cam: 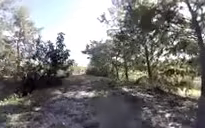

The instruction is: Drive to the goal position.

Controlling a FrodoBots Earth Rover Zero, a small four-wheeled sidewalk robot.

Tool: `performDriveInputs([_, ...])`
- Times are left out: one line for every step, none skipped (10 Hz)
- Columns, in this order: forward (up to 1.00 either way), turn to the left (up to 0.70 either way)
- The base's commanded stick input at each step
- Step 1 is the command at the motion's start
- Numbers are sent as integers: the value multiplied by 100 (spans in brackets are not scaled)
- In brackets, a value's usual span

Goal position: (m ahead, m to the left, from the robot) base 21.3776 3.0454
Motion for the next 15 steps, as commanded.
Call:
performDriveInputs([85,0])
performDriveInputs([85,0])
performDriveInputs([85,0])
performDriveInputs([85,0])
performDriveInputs([85,0])
performDriveInputs([85,0])
performDriveInputs([85,0])
performDriveInputs([85,0])
performDriveInputs([85,0])
performDriveInputs([85,0])
performDriveInputs([85,0])
performDriveInputs([85,0])
performDriveInputs([85,0])
performDriveInputs([85,0])
performDriveInputs([85,0])
